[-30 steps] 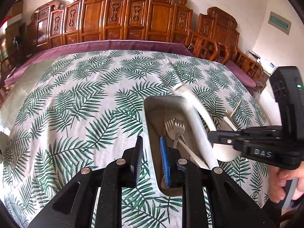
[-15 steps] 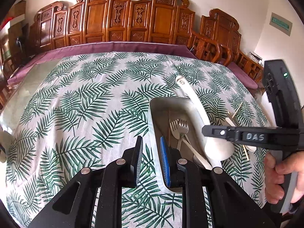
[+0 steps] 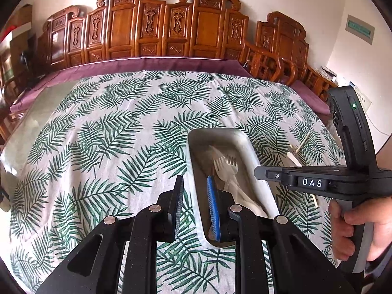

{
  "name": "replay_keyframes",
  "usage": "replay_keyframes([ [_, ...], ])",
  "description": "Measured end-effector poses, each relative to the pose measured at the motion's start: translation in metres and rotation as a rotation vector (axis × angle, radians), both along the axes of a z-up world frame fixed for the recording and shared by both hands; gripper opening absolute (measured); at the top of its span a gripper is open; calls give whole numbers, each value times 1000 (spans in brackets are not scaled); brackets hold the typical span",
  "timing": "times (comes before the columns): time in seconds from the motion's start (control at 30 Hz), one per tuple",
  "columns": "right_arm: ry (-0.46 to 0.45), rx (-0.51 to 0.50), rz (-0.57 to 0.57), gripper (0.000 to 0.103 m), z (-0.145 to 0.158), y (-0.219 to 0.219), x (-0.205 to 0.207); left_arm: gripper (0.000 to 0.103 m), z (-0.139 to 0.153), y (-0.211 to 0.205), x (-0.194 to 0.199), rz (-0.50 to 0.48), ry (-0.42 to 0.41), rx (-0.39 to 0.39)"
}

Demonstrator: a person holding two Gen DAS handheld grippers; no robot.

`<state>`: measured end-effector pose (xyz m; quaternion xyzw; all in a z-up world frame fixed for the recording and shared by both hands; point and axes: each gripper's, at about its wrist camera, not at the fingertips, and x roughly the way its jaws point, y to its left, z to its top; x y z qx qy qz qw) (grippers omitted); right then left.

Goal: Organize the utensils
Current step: 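Grasp a second white plastic spoon on the cloth with the right tool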

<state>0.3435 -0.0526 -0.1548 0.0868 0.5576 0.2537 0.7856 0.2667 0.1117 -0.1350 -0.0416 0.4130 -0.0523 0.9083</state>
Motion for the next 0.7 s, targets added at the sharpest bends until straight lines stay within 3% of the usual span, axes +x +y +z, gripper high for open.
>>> replay_keyframes([
  [0.17, -60, 0, 9, 11, 14, -14, -4, 18, 5, -12, 2, -19, -10, 2],
  [0.4, -176, -101, 20, 11, 31, -66, -13, 19, 9, -35, 7, -55, -18, -2],
  [0.47, -193, -128, 12, 11, 32, -86, -13, 19, 9, -43, 8, -67, -18, -4],
  [0.57, -206, -180, -5, 11, 28, -116, -10, 29, 8, -58, 11, -87, -21, -11],
  [0.7, -206, -252, -27, 19, 14, -154, -5, 30, 4, -77, 15, -113, -13, -18],
])
